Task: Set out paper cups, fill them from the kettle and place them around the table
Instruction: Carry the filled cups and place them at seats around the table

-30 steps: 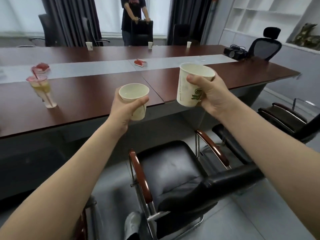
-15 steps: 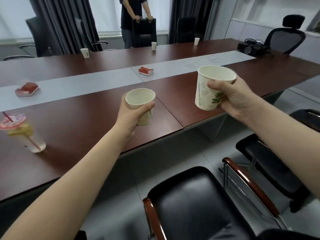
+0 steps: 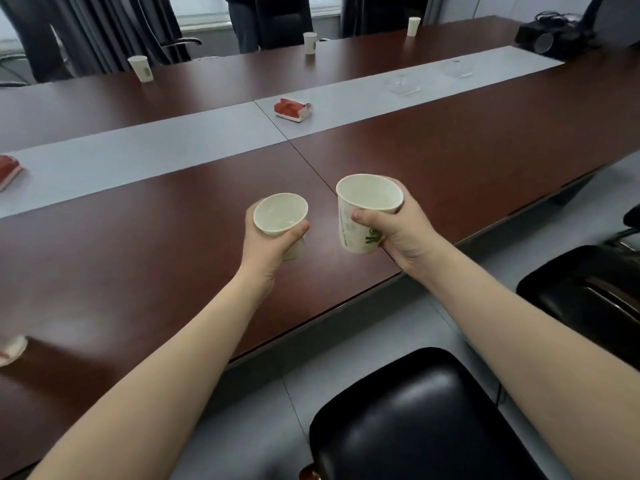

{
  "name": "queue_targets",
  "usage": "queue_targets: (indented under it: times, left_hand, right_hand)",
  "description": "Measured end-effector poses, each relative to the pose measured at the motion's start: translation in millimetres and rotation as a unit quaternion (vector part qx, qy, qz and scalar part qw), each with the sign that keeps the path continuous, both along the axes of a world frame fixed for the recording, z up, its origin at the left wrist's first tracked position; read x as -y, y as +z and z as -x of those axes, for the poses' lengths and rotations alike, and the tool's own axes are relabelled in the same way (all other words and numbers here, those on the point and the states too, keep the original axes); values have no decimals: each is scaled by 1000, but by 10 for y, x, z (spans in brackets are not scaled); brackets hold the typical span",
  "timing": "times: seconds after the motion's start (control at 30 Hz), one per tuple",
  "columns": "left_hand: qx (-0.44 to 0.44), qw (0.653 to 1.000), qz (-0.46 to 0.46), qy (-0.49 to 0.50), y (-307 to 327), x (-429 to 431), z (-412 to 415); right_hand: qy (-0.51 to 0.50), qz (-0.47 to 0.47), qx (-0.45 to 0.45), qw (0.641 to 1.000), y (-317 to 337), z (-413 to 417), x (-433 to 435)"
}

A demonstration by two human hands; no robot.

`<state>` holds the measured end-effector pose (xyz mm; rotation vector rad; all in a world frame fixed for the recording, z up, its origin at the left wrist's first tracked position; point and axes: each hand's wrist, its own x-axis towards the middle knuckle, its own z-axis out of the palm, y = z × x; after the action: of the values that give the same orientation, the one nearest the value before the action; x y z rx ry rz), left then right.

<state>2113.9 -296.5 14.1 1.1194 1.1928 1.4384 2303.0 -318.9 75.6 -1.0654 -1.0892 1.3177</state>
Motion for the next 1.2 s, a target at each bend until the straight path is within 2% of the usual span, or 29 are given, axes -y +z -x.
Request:
queue_targets:
  times: [0.3, 0.5, 0.77, 1.2]
  left_hand:
    - [-22, 1000, -1, 3, -854, -477, -77]
    - [-34, 999, 5, 2, -1160, -709, -88]
    - [-56, 998, 15, 2, -1330, -790, -74]
    - [-55, 996, 59, -43, -1236, -683, -20]
  right_hand:
    - [-3, 32, -3, 999, -1000, 83, -536]
    - [-27, 38, 2, 999, -1340, 145, -737]
    - [-33, 35, -4, 999, -1457, 129, -871]
    - [-30, 30, 15, 999, -1403, 204, -734]
